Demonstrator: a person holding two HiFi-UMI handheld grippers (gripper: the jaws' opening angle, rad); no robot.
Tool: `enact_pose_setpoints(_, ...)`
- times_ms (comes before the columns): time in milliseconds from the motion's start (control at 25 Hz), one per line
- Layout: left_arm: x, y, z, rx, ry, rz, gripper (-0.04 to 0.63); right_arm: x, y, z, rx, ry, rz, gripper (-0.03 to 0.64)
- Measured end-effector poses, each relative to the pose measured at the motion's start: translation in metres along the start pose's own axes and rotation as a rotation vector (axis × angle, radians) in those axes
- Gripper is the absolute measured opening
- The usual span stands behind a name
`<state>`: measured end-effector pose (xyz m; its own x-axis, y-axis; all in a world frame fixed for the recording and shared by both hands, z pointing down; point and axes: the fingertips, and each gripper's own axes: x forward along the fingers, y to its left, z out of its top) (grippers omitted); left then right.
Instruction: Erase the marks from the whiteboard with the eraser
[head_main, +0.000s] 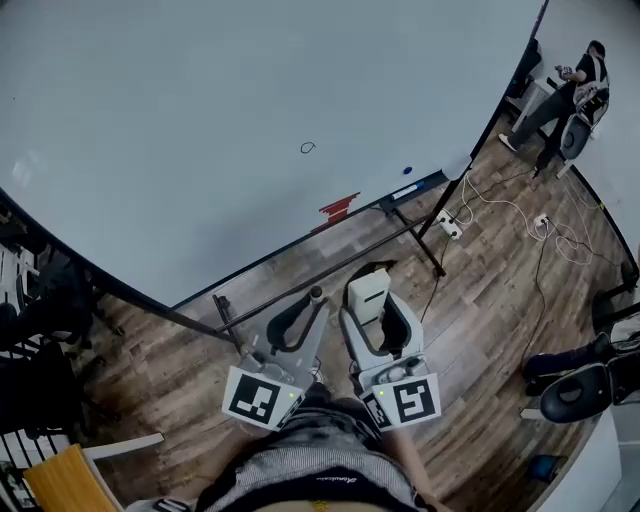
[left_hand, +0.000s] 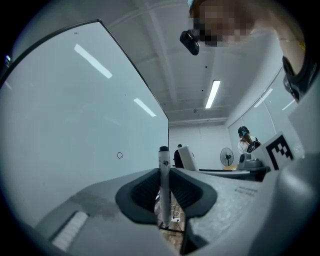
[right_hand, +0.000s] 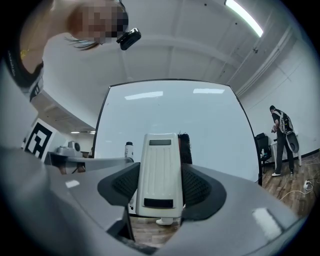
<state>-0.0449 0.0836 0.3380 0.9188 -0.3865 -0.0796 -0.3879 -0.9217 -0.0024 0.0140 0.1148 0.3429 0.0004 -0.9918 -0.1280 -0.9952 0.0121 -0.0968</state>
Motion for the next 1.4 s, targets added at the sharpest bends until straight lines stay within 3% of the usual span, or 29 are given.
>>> enact_pose_setpoints(440, 0.026, 0.053, -0.011, -0.027, 0.027, 0.073, 0.075, 0.063, -0.008, -0.013, 0.015, 0.045, 0.078, 0.262)
enact_pose_setpoints(600, 0.044, 0.073, -0.016, -0.045, 0.045, 0.133, 0.075, 0.092, -0.022, -0.015, 0.028, 0.048, 0.121, 0.262)
enact_pose_setpoints(1080, 0.143, 0.119, 0.000, 0.000, 0.019, 0.292, 0.075, 0.186, -0.106, 0.000, 0.037, 0.045, 0.251, 0.262)
enact_pose_setpoints(1400, 0.173, 0.136, -0.003, 0.012, 0.017, 0.422, 0.075, 0.229, -0.126, -0.005, 0.009, 0.053, 0.376, 0.262)
